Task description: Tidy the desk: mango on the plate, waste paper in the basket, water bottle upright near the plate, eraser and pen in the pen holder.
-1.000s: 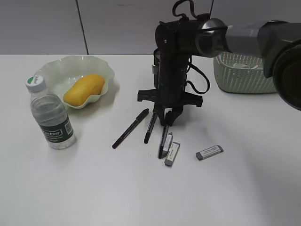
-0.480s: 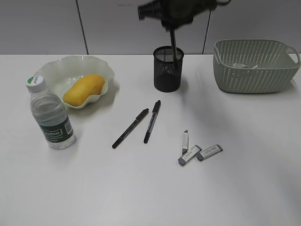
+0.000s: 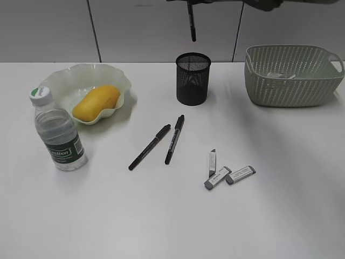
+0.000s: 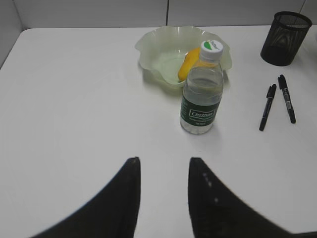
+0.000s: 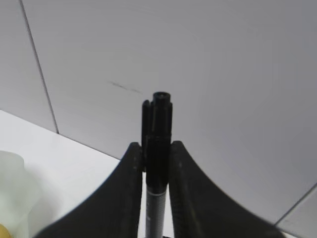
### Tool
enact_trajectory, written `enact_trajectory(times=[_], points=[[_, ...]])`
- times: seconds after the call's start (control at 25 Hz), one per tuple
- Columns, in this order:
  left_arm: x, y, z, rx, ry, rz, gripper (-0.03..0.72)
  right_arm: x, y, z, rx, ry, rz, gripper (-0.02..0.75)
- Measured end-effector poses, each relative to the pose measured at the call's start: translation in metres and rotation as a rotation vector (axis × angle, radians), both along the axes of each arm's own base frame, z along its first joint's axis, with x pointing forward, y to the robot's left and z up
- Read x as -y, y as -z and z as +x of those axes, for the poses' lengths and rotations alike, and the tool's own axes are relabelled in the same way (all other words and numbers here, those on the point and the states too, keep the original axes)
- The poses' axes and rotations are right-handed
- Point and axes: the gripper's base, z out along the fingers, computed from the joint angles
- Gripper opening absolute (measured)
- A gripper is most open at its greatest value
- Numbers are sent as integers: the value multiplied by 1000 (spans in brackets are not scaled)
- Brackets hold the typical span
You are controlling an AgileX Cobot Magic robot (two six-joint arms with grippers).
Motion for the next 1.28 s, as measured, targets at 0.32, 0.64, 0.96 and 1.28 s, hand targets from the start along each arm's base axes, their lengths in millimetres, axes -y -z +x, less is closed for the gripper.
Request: enact_trajectory(times=[0.32, 0.64, 0.96, 1.28], points=[[0, 0, 0, 0, 0, 0, 232, 36, 32, 26, 21, -60, 154, 132], [0, 0, 0, 0, 0, 0, 229, 34, 51, 28, -16, -59, 145, 225], [0, 0, 0, 0, 0, 0, 229, 38, 56, 27, -61, -13, 125, 470], [0, 0, 0, 0, -1, 1, 229, 87, -27, -17, -206, 269, -216, 456]])
